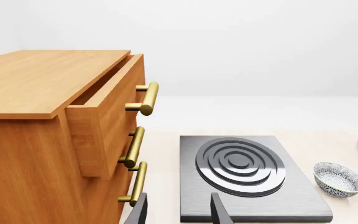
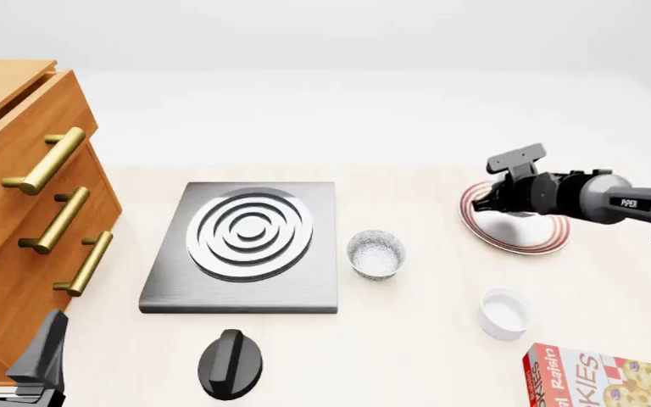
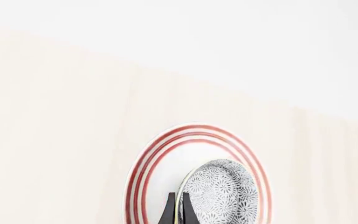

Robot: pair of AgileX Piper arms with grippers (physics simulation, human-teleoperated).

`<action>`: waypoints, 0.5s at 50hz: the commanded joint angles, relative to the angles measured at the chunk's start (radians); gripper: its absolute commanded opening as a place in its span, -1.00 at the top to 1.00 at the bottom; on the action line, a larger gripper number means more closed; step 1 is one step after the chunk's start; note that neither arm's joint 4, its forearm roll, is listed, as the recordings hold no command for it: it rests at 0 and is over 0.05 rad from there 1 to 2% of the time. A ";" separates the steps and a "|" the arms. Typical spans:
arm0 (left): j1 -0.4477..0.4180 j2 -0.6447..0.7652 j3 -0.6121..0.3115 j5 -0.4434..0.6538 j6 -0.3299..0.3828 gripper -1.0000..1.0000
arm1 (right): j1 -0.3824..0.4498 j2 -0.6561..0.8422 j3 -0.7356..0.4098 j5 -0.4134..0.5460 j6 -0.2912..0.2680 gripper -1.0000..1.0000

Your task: Pick the akita bowl next to the plate and place it on the plate.

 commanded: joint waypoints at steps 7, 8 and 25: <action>0.000 0.000 0.000 0.000 0.000 -1.00 | -0.005 0.025 -0.005 -0.010 0.004 1.00; 0.000 0.000 0.000 0.000 0.000 -1.00 | -0.004 0.027 -0.005 -0.010 0.006 1.00; 0.000 0.000 0.000 0.000 0.000 -1.00 | -0.015 0.004 -0.008 -0.011 0.010 -1.00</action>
